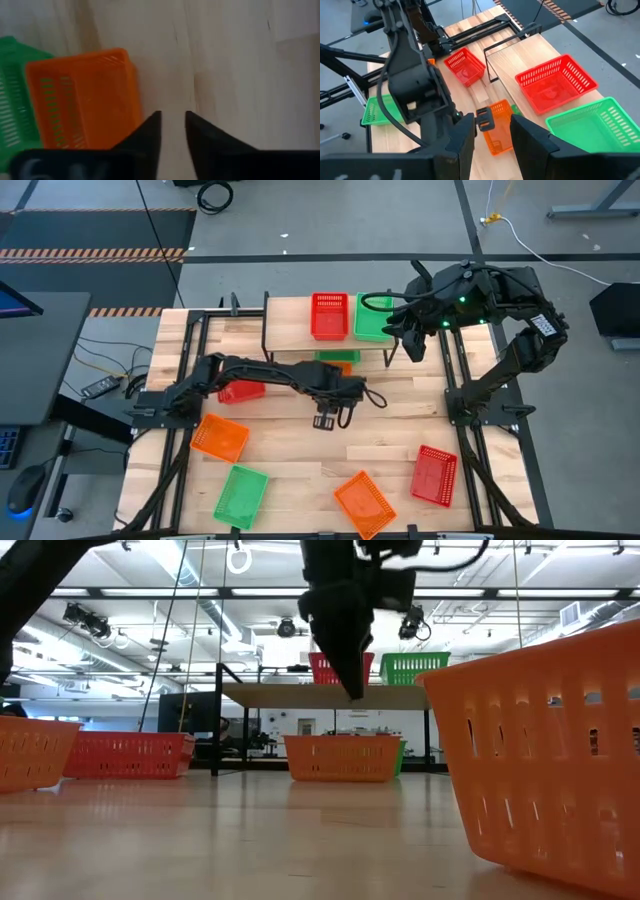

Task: Stack baskets on shelf by color
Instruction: Put the top orange bin on the shelf

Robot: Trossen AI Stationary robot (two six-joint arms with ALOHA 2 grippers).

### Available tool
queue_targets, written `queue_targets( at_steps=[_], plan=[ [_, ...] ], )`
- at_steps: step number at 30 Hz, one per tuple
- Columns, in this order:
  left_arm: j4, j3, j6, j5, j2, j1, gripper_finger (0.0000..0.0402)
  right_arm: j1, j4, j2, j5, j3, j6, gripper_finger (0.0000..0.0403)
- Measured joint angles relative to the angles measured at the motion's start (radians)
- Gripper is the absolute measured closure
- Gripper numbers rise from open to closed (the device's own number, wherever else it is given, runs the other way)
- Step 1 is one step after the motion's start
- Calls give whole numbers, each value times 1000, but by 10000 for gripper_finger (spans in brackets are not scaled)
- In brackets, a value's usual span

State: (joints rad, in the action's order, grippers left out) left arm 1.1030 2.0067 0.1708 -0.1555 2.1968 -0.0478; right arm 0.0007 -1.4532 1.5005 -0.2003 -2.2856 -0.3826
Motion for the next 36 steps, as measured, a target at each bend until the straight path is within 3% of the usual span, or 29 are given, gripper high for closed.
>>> queue_targets(
  at_steps=[7,14,19,27,36],
  plan=[
    [13,-1,-11,-9,76,60,182,0,1,0,11,0,-15,270],
    [5,-1,-37,41,162,99,141,0,0,0,17,0,-19,270],
    [30,-2,-27,51,176,77,196,0,-2,0,14,0,-35,270],
    [50,0,6,54,101,21,384,0,-2,0,6,0,0,270],
    [70,-1,-18,119,2,-26,389,0,-9,0,28,0,48,270]
  ],
)
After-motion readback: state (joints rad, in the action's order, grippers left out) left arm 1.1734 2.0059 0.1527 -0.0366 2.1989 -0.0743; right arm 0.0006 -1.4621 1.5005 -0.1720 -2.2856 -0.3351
